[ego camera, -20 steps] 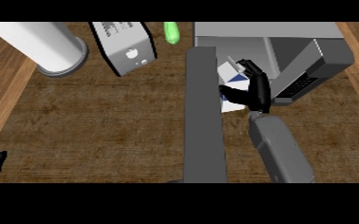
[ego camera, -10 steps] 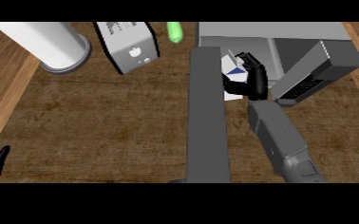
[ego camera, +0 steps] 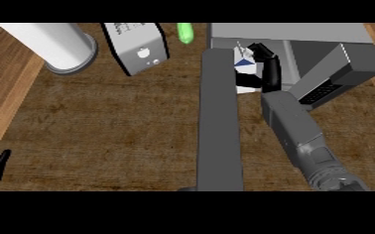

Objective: Pick up the milk, place it into the microwave and close the microwave

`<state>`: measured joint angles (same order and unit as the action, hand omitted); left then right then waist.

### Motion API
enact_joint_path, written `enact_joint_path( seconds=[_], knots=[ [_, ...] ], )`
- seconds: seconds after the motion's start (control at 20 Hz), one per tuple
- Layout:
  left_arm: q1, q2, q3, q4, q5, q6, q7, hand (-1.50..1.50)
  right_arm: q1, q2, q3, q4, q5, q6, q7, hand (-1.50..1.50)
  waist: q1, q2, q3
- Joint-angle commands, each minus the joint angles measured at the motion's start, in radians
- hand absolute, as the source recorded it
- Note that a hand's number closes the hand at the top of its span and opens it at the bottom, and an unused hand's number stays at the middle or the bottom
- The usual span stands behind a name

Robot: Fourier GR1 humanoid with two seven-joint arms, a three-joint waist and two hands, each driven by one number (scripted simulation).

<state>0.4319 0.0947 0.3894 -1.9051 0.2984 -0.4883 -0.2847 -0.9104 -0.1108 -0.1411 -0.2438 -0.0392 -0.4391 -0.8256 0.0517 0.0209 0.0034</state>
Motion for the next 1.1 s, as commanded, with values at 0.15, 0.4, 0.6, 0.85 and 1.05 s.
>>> enact_joint_path(
  seconds=[0.15,0.4,0.6,0.85,1.05],
  knots=[
    [-0.047,0.011,-0.007,0.008,0.013,0.007,0.035,-1.50,-0.121,-0.008,0.066,0.086,0.116,-0.253,0.024,1.50,0.027,0.011,-0.001],
    [-0.019,0.004,-0.010,0.025,-0.010,-0.028,-0.016,-1.50,-0.104,-0.030,0.049,0.126,0.121,-0.361,0.038,1.50,0.040,0.016,-0.001],
    [-0.065,0.009,-0.012,0.051,-0.032,-0.007,-0.012,-1.50,-0.097,-0.021,0.022,0.123,0.104,-0.396,0.034,1.50,0.043,0.023,0.000],
    [-0.068,0.029,0.003,0.068,-0.030,-0.019,-0.014,-1.50,-0.092,-0.091,-0.010,0.123,0.082,-0.345,0.037,1.50,0.050,0.028,0.001],
    [-0.103,0.036,-0.006,0.086,-0.026,-0.024,-0.013,-1.50,-0.101,-0.109,-0.006,0.145,0.095,-0.368,0.058,1.50,0.064,0.037,0.002]
  ],
)
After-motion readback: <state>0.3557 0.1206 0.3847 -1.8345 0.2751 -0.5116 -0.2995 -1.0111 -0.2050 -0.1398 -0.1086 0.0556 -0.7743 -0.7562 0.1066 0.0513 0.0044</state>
